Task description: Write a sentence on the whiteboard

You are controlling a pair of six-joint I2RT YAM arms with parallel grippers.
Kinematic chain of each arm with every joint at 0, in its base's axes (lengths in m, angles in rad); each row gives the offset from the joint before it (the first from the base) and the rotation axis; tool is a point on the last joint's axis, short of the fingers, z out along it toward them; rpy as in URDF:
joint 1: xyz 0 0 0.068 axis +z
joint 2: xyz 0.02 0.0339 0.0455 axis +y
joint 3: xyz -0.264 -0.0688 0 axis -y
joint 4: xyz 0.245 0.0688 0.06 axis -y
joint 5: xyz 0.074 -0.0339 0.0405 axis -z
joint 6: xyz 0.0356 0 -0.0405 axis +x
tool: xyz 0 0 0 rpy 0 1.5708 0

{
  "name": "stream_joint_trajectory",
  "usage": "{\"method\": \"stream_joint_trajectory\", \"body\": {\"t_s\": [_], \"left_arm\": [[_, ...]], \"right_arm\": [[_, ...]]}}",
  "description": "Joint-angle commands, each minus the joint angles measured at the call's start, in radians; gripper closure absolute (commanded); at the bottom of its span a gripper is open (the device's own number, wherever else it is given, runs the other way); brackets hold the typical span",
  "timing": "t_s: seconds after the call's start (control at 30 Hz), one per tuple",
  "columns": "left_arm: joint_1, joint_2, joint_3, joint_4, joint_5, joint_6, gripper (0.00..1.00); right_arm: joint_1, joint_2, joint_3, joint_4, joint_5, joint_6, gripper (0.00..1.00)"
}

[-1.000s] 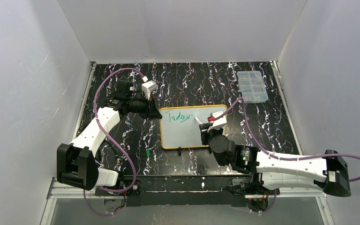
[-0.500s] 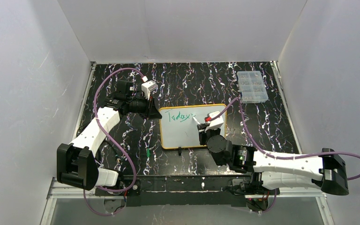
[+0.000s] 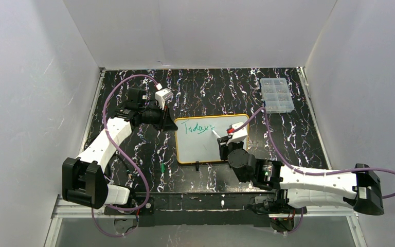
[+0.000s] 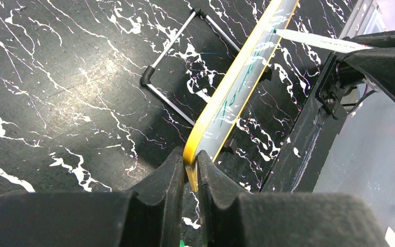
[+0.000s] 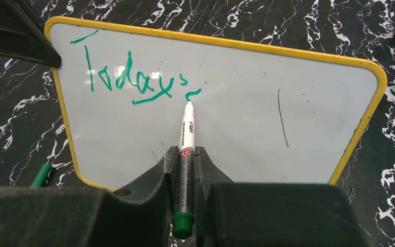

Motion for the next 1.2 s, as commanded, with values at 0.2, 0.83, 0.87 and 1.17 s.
{"method": "stream_joint_trajectory", "body": {"t_s": [0.2,0.83,0.87,1.17], "left_arm": [[0.007,-0.045,0.0,0.005,-0.001,0.018,1.0],[0.007,-0.046,0.0,0.005,-0.003,0.018,1.0],[0.007,-0.046,0.001,0.005,-0.003,0.019,1.0],[0.007,-0.046,0.0,0.005,-0.003,0.018,1.0]], "right_arm": [[-0.002,-0.011,0.015,-0.053,0.054,0.031,0.99],[-0.002,-0.014,0.011,-0.101,0.049,0.061,0.99],[-0.002,-0.013,0.009,-0.099,0.047,0.061,0.99],[-0.002,-0.009,0.008,-0.073,0.039,0.055,0.99]]}}
